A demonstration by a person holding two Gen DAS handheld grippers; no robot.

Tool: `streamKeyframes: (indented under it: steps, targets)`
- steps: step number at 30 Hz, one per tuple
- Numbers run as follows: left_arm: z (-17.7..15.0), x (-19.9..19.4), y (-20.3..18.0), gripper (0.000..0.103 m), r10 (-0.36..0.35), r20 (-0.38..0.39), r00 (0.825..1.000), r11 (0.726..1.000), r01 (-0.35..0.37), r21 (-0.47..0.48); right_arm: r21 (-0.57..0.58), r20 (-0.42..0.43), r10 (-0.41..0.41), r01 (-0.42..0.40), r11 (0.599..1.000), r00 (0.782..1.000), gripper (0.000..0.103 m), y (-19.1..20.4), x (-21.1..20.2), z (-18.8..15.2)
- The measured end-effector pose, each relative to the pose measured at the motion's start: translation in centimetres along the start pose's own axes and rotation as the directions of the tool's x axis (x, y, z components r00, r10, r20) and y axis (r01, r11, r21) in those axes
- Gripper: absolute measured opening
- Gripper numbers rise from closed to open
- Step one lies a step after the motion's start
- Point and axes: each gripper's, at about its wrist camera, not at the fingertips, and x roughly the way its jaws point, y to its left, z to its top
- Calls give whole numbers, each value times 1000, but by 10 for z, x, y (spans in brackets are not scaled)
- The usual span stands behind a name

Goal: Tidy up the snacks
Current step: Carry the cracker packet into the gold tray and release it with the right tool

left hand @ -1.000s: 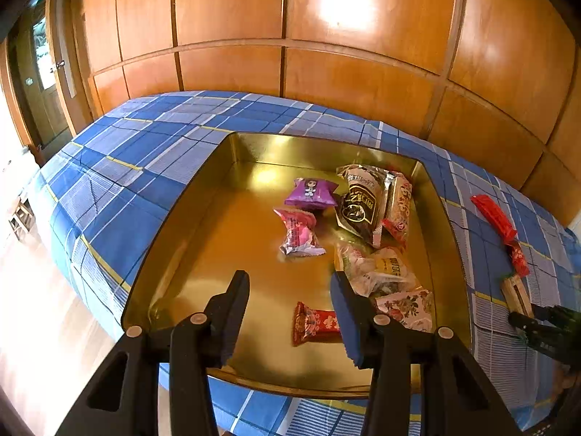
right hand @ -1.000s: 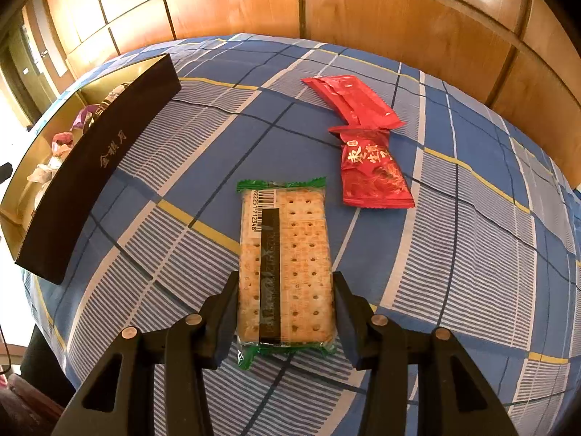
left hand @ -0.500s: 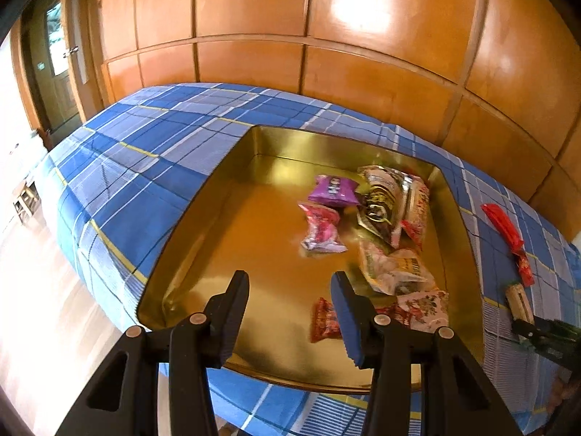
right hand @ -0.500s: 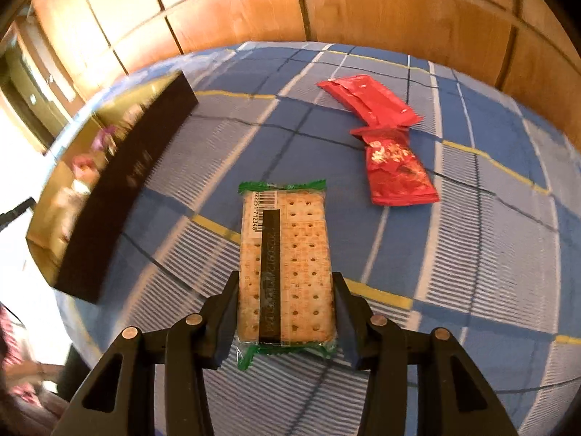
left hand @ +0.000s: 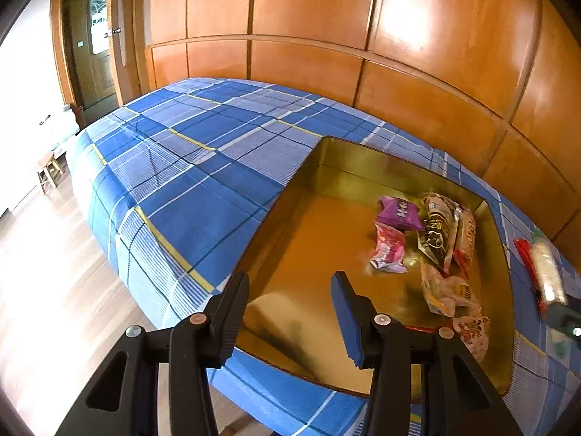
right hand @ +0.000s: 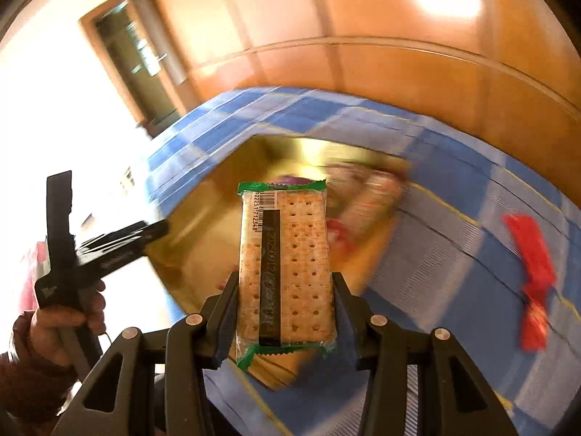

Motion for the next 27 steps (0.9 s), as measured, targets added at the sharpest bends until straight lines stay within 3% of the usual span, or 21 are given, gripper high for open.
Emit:
streamKeyframes:
  steps: [5, 12, 18, 27]
  targets:
    - [0, -2, 9, 48, 8, 5, 1000, 1000, -8, -19, -45, -108, 51, -56, 997, 993, 48, 43, 61, 18]
    - [-7, 4, 13, 48, 10, -19, 1000, 1000, -11, -17, -49, -228, 53, -65, 997, 972, 48, 53, 115, 7]
    - [-8, 4, 8, 48, 5, -17, 1000, 1000, -5, -8, -30, -193, 64, -71, 997, 979, 48, 47, 102, -1]
    - [-13, -3, -13, 48, -14, -10, 1000, 998, 15, 54, -44, -79, 10, -13, 999, 997, 48, 43, 57, -10]
